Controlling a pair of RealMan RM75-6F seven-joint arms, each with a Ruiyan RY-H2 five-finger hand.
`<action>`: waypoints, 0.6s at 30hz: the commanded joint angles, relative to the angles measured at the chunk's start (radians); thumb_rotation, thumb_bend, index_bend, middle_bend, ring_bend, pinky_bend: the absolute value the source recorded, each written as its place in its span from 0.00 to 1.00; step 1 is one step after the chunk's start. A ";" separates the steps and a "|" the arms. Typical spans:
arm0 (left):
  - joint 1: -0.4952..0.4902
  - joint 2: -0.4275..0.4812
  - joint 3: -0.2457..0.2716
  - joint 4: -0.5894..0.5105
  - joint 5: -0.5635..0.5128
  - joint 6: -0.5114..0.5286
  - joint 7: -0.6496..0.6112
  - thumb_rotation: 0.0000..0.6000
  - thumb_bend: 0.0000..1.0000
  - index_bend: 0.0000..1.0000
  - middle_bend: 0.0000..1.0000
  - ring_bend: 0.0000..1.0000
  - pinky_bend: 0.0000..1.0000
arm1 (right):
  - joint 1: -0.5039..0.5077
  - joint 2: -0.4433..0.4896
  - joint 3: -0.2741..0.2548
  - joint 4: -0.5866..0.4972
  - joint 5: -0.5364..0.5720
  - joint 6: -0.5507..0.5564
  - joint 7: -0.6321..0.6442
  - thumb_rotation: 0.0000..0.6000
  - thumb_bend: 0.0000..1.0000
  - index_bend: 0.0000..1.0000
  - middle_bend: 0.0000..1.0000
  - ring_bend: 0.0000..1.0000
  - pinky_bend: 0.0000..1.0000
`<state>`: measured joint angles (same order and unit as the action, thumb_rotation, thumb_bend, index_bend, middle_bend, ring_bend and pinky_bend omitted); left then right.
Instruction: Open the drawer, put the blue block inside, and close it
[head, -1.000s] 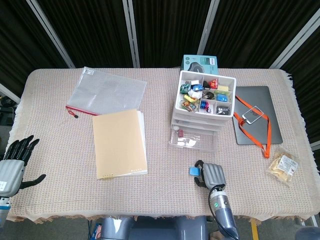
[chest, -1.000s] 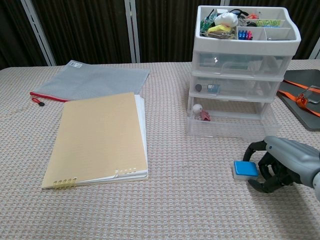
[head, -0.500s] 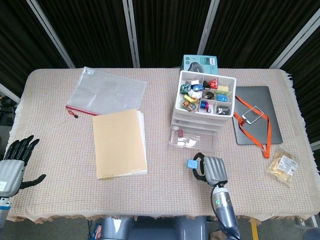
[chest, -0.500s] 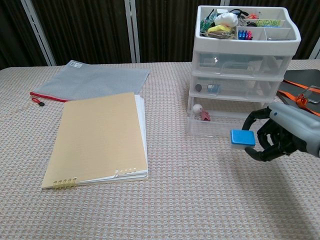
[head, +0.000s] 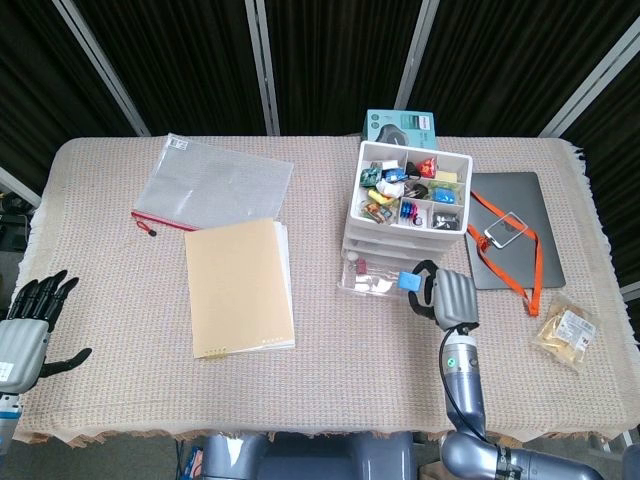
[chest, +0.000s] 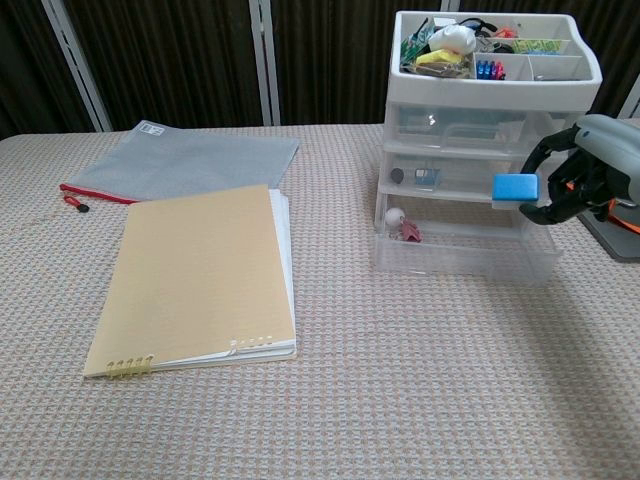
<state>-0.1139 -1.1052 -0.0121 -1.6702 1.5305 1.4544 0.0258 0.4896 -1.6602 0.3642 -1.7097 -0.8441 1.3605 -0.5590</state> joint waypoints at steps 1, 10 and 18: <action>0.000 0.000 -0.001 0.000 -0.001 0.000 0.000 1.00 0.19 0.04 0.00 0.00 0.00 | 0.017 -0.004 0.023 0.023 0.057 -0.021 -0.012 1.00 0.16 0.27 0.77 0.80 0.70; 0.002 -0.001 0.000 -0.001 0.000 0.003 0.003 1.00 0.19 0.04 0.00 0.00 0.00 | -0.004 0.006 -0.034 -0.016 0.009 -0.009 0.014 1.00 0.12 0.20 0.71 0.75 0.68; 0.003 -0.003 -0.001 0.001 0.002 0.006 0.003 1.00 0.19 0.04 0.00 0.00 0.00 | -0.051 0.084 -0.194 -0.018 -0.301 0.024 0.099 1.00 0.16 0.31 0.44 0.43 0.45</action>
<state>-0.1112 -1.1078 -0.0127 -1.6689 1.5324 1.4606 0.0291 0.4607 -1.6188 0.2509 -1.7399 -0.9992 1.3650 -0.4981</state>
